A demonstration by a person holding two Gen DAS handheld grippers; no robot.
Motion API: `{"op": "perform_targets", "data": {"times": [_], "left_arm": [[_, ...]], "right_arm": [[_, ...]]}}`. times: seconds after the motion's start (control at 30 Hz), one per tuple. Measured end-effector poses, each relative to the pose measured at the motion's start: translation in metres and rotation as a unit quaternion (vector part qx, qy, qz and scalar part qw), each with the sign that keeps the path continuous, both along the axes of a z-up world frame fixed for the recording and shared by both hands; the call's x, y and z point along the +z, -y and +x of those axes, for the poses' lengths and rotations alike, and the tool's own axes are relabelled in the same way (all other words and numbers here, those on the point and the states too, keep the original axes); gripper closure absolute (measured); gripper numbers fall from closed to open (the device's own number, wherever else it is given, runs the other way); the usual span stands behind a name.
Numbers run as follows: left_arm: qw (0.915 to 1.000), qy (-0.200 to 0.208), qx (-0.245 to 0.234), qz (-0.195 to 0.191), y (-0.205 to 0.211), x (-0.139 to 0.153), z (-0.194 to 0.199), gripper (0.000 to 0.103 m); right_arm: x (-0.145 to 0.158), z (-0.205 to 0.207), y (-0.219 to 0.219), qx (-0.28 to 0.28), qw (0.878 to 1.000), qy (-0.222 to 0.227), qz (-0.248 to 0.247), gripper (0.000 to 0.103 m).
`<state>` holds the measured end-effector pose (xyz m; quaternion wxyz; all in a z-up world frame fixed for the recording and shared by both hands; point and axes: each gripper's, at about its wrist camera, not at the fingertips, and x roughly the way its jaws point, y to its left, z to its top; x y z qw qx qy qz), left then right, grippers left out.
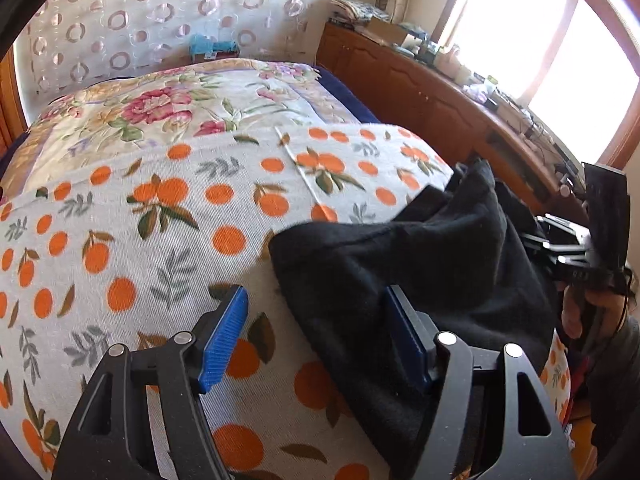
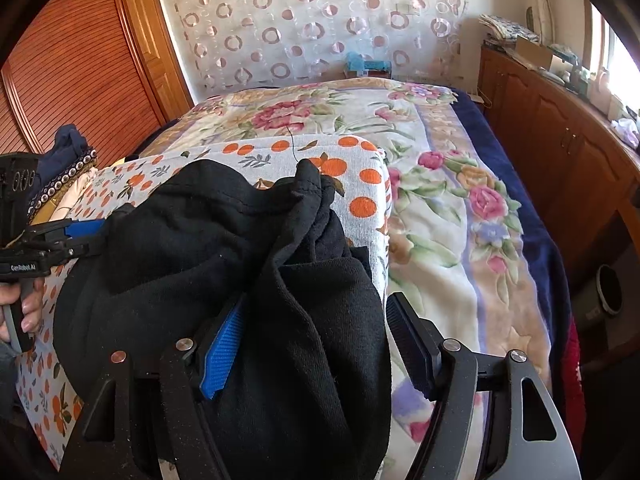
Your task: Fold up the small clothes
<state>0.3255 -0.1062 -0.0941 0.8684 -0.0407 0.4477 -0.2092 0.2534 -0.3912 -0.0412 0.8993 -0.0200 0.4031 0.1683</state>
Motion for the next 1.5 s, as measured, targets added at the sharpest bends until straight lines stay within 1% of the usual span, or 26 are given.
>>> {"op": "perform_targets", "data": {"times": [0.1, 0.17, 0.2, 0.27, 0.37, 0.47, 0.5, 0.53, 0.57, 0.6, 0.63, 0.7, 0.73, 0.83, 0.93, 1.03, 1.2, 1.3, 1.4, 1.5], "left_arm": [[1.0, -0.005, -0.005, -0.006, 0.0, 0.0, -0.007, 0.036], [0.9997, -0.013, -0.01, -0.019, 0.0, -0.002, -0.011, 0.037], [0.9997, -0.011, -0.011, -0.018, 0.001, -0.002, -0.014, 0.037], [0.9998, -0.009, -0.013, -0.013, 0.004, -0.002, -0.018, 0.037], [0.9997, -0.01, -0.016, -0.016, 0.008, -0.002, -0.019, 0.039], [0.9994, -0.013, -0.021, -0.023, 0.013, -0.002, -0.021, 0.049], [0.9991, -0.016, -0.026, -0.029, 0.014, -0.003, -0.021, 0.056], [0.999, -0.016, -0.027, -0.033, 0.014, -0.003, -0.022, 0.06], [0.9989, -0.016, -0.028, -0.035, 0.014, -0.002, -0.022, 0.064], [0.9987, -0.018, -0.03, -0.038, 0.014, -0.002, -0.022, 0.071], [0.9986, -0.019, -0.031, -0.04, 0.013, -0.002, -0.023, 0.078], [0.9985, -0.015, -0.032, -0.042, 0.013, 0.002, -0.024, 0.086], [0.9986, -0.011, -0.033, -0.04, 0.013, 0.005, -0.025, 0.087], [0.9988, 0.016, -0.044, -0.017, 0.019, 0.017, -0.034, 0.089], [0.998, 0.033, -0.052, -0.013, 0.022, 0.029, -0.043, 0.089], [0.997, 0.048, -0.058, -0.018, 0.021, 0.041, -0.05, 0.09], [0.9953, 0.065, -0.066, -0.029, 0.017, 0.055, -0.063, 0.09], [0.9943, 0.078, -0.063, -0.035, 0.009, 0.065, -0.071, 0.091], [0.9931, 0.095, -0.053, -0.043, -0.007, 0.078, -0.08, 0.091], [0.9913, 0.115, -0.036, -0.052, -0.031, 0.095, -0.091, 0.091]], "right_arm": [[-0.002, 0.004, -0.003, 0.005, 1.0, 0.001, -0.002, 0.031], [-0.002, 0.003, -0.003, 0.008, 1.0, 0.0, -0.004, 0.032], [-0.001, 0.004, -0.004, 0.012, 1.0, -0.003, -0.003, 0.039], [-0.002, 0.007, -0.006, 0.019, 1.0, -0.01, -0.001, 0.042], [-0.004, 0.008, -0.008, 0.022, 1.0, -0.014, 0.001, 0.048], [-0.006, 0.011, -0.007, 0.031, 0.999, -0.03, 0.015, 0.054], [-0.007, 0.012, -0.006, 0.034, 0.999, -0.035, 0.021, 0.055], [-0.007, 0.012, -0.004, 0.037, 0.998, -0.04, 0.029, 0.056], [-0.008, 0.014, -0.002, 0.043, 0.997, -0.048, 0.038, 0.061], [-0.007, 0.015, -0.001, 0.049, 0.997, -0.051, 0.043, 0.066], [-0.006, 0.014, -0.001, 0.053, 0.996, -0.05, 0.042, 0.068], [-0.004, 0.012, -0.003, 0.056, 0.997, -0.043, 0.034, 0.076], [-0.003, 0.01, -0.005, 0.056, 0.997, -0.036, 0.027, 0.077], [0.002, 0.003, -0.008, 0.049, 0.999, -0.012, 0.01, 0.081], [0.009, -0.005, -0.006, 0.041, 0.999, 0.01, 0.013, 0.082], [0.014, -0.015, -0.004, 0.042, 0.999, 0.022, 0.018, 0.082], [0.023, -0.027, -0.006, 0.048, 0.998, 0.04, 0.01, 0.083], [0.034, -0.034, -0.013, 0.054, 0.997, 0.057, 0.004, 0.083], [0.048, -0.042, -0.025, 0.068, 0.995, 0.079, -0.004, 0.083], [0.063, -0.045, -0.044, 0.089, 0.991, 0.101, -0.009, 0.083]]}}
